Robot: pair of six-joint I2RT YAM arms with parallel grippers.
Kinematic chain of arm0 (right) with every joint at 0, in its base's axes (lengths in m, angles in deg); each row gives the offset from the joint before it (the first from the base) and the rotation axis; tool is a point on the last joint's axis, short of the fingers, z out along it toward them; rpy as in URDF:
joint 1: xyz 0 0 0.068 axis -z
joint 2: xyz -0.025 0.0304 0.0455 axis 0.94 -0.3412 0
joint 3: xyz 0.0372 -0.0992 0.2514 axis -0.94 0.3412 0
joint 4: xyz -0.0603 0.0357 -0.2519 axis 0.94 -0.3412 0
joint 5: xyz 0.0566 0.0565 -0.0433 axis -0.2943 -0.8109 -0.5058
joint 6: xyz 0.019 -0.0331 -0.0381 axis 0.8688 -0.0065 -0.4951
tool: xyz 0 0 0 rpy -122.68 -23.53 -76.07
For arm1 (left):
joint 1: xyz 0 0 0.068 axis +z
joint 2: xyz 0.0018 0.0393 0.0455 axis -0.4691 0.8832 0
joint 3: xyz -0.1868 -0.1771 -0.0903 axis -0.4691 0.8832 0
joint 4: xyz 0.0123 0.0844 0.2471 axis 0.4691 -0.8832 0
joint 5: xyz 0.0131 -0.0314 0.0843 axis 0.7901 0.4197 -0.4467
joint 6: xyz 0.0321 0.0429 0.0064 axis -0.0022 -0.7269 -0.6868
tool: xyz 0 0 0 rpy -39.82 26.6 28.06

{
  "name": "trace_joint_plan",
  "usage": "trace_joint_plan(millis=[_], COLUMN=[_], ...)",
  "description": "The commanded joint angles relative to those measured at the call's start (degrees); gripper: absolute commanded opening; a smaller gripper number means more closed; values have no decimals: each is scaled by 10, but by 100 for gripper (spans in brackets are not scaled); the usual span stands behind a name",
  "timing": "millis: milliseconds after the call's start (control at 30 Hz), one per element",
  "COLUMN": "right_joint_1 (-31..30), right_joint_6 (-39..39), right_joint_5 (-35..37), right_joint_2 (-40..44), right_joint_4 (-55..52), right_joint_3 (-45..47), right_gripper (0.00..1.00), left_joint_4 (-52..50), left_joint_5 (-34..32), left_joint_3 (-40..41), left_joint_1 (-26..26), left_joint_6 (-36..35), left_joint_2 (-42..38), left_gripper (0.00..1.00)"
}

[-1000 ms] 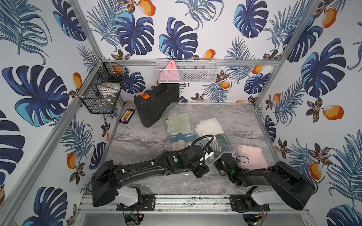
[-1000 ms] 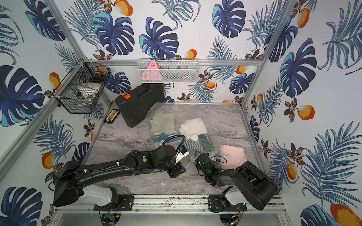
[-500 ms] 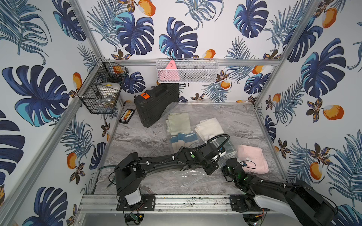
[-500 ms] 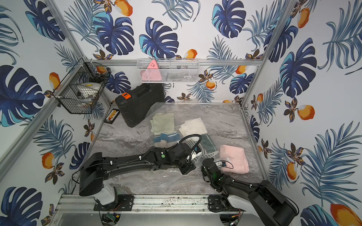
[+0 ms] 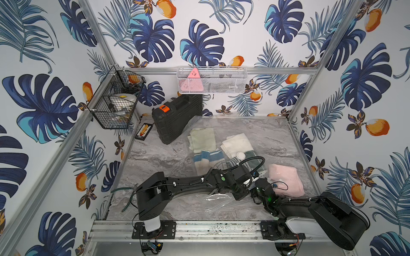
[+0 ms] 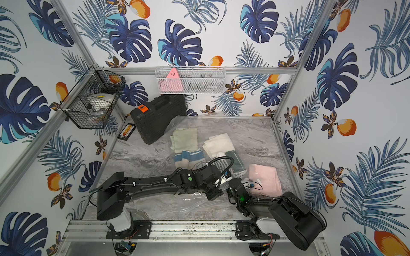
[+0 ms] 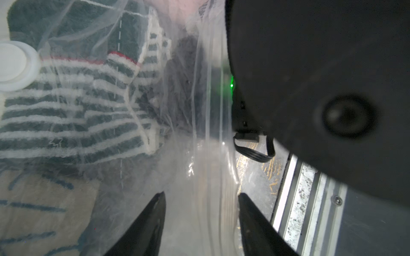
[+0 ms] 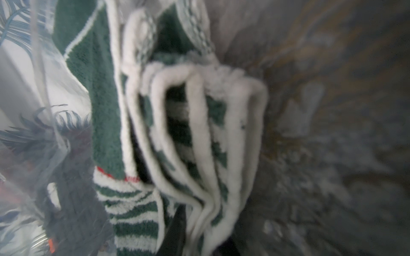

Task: Place the folded towel into the vacuum bag
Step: Place the towel in the vacuum bag.

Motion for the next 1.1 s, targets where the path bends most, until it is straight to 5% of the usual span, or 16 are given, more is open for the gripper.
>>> trace_joint_plan(millis=[0,133,700,900,1067], right_joint_1=[0,2,28,34,34], right_joint_6=[-11,-18,-57,-52,-37], right_joint_5=[-2,4,-19,-32,-54], right_joint_2=[8,-2,-303,-359,-360], right_joint_4=[-34,-31,223,233,229], right_joint_3=[-4,-9,-121,-163,-169], right_gripper=[16,13,4,11,30], left_joint_4=[27,24,4,4,2], left_joint_5=[-32,-6,42,37,25], left_joint_3=[-7,-20,-45,-38,-31], left_joint_1=[-1,0,0,1,12], left_joint_6=[-20,-21,-9,-7,3], left_joint_2=[-1,-7,-46,-48,-51], left_gripper=[41,1,0,0,0])
